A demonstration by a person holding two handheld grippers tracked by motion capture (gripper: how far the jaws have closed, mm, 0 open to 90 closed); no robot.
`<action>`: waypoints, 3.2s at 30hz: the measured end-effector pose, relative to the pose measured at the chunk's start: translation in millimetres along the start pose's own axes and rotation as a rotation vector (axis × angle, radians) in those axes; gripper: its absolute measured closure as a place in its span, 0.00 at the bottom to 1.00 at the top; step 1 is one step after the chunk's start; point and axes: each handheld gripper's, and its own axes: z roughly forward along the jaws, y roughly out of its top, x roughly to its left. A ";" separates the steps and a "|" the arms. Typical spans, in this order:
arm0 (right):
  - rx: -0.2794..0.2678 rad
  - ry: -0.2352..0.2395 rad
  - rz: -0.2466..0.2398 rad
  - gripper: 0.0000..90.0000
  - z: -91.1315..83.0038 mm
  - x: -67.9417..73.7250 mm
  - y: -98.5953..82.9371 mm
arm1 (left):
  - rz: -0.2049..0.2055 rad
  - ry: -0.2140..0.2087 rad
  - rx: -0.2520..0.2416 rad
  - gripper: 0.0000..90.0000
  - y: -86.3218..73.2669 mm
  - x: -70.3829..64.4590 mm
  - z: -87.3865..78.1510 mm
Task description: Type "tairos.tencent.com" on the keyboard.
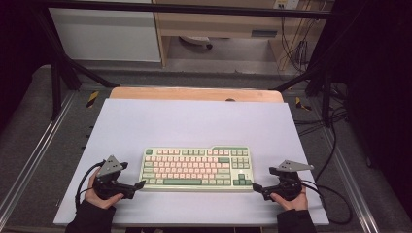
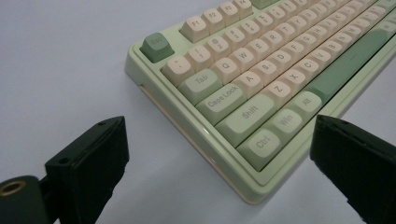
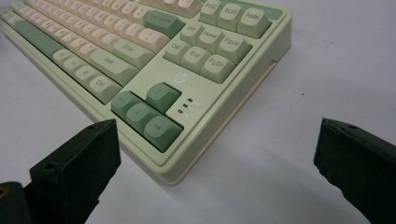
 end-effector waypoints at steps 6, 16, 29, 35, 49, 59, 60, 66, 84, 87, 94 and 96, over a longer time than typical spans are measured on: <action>0.000 0.003 0.002 0.01 -0.4 0.1 0.2 | 0.003 -0.002 0.001 0.05 1.1 -1.5 -0.1; 0.002 0.005 0.000 0.01 0.3 0.6 0.1 | 0.013 -0.005 -0.008 0.06 8.1 -8.4 0.4; 0.003 0.004 -0.003 0.01 0.3 0.5 0.1 | 0.013 0.002 -0.010 0.15 21.6 -19.7 3.4; 0.005 0.004 -0.003 0.01 0.5 0.7 0.0 | 0.022 0.002 -0.007 0.29 29.9 -26.6 7.5; 0.006 0.001 -0.009 0.01 0.3 0.7 -0.2 | 0.019 -0.044 0.015 0.63 47.3 -39.4 25.0; 0.006 0.004 -0.013 0.01 0.5 0.6 -0.3 | 0.009 -0.068 0.007 0.83 60.6 -45.1 36.4; 0.006 0.004 -0.013 0.01 0.5 0.6 -0.3 | 0.009 -0.068 0.007 0.85 60.6 -45.1 36.4; 0.007 0.006 -0.012 0.01 0.6 0.7 -0.2 | 0.012 -0.090 0.013 0.95 69.8 -52.1 49.0; 0.011 0.007 -0.016 0.01 1.2 0.6 -0.3 | 0.006 -0.091 0.049 1.00 80.9 -58.5 84.2; 0.015 0.007 -0.022 0.01 1.5 0.1 -0.3 | 0.005 -0.086 0.059 1.00 78.7 -57.3 88.8; 0.016 0.008 -0.020 0.01 1.6 0.3 -0.3 | 0.017 -0.078 0.065 1.00 75.2 -57.4 93.9; 0.018 0.009 -0.021 0.01 1.4 0.4 -0.3 | 0.022 -0.075 0.067 1.00 74.5 -57.2 94.3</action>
